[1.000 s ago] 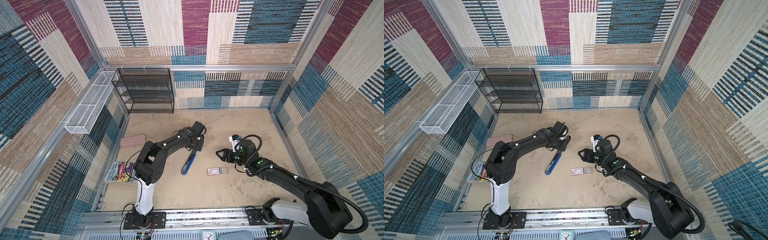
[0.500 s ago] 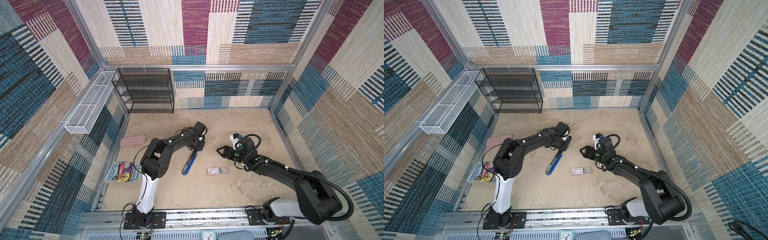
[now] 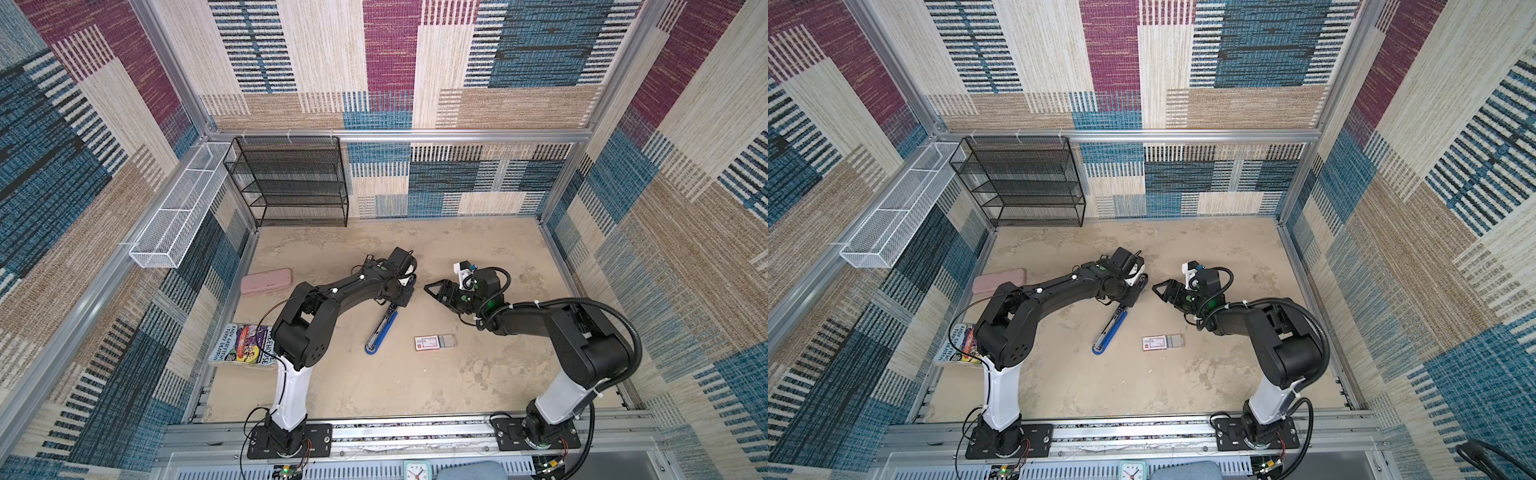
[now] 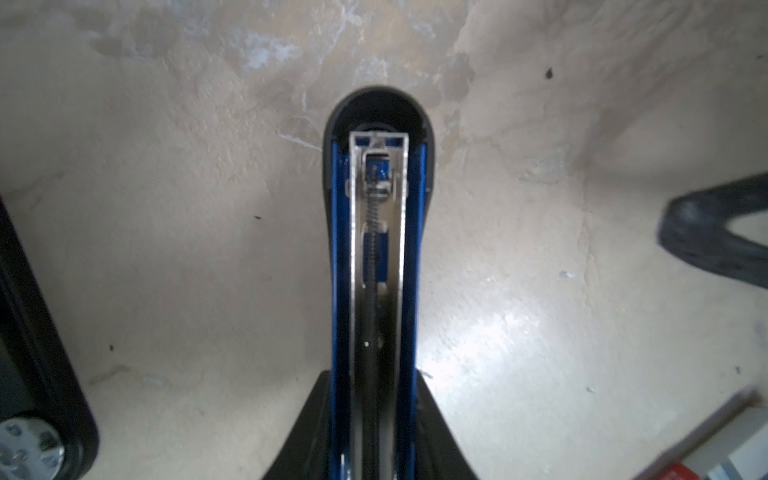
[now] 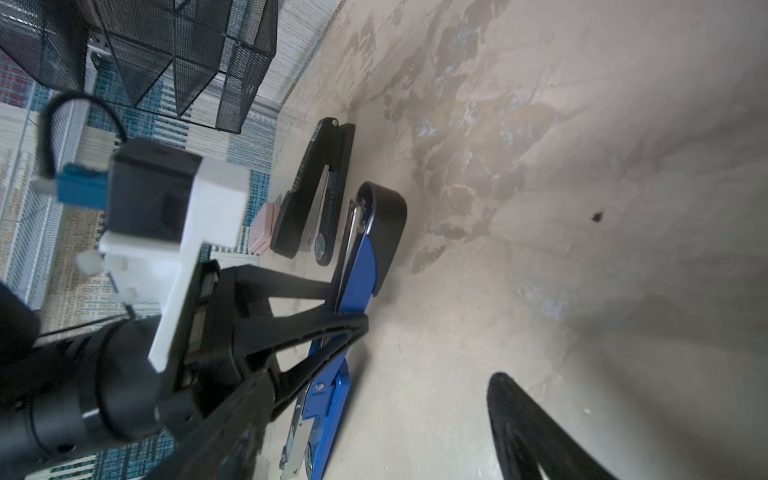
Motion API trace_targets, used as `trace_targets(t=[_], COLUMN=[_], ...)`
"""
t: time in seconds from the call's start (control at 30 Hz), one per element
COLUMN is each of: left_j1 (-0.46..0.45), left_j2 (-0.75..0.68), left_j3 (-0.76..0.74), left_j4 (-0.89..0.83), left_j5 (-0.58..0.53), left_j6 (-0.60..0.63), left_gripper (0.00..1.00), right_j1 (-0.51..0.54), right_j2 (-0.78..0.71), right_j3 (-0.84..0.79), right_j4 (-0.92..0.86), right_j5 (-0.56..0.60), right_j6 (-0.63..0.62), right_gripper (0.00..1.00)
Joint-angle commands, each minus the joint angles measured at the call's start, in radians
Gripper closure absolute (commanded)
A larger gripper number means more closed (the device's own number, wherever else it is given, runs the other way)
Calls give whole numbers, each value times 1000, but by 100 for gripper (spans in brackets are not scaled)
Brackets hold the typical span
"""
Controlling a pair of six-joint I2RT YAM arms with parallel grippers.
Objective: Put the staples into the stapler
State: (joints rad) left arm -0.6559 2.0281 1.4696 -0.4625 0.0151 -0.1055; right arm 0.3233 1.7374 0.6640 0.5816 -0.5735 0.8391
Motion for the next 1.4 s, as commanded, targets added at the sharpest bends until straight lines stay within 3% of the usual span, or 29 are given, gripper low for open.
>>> trace_targets(t=[0.0, 0.2, 0.4, 0.63, 0.9, 1.1, 1.37], left_j1=[-14, -38, -58, -71, -73, -73, -88], left_j2=[-23, -31, -32, -26, -110, -342, -750], left_j3=[-18, -45, -58, -60, -117, -350, -842], left_j4=[61, 94, 117, 122, 113, 163, 416], left_j5=[28, 45, 62, 54, -10, -79, -85], left_j6=[27, 20, 15, 6, -13, -83, -207], left_gripper=[79, 79, 78, 60, 55, 55, 54], right_j1=[-6, -13, -13, -13, -13, -13, -13], right_j2=[78, 262, 364, 422, 427, 408, 397], right_j3=[23, 67, 142, 155, 131, 117, 134], right_j4=[235, 471, 507, 577, 620, 614, 580], right_j5=[-90, -163, -201, -220, -220, -230, -253], right_j6=[105, 236, 273, 305, 310, 301, 284], right_gripper=[18, 26, 34, 51, 58, 56, 54])
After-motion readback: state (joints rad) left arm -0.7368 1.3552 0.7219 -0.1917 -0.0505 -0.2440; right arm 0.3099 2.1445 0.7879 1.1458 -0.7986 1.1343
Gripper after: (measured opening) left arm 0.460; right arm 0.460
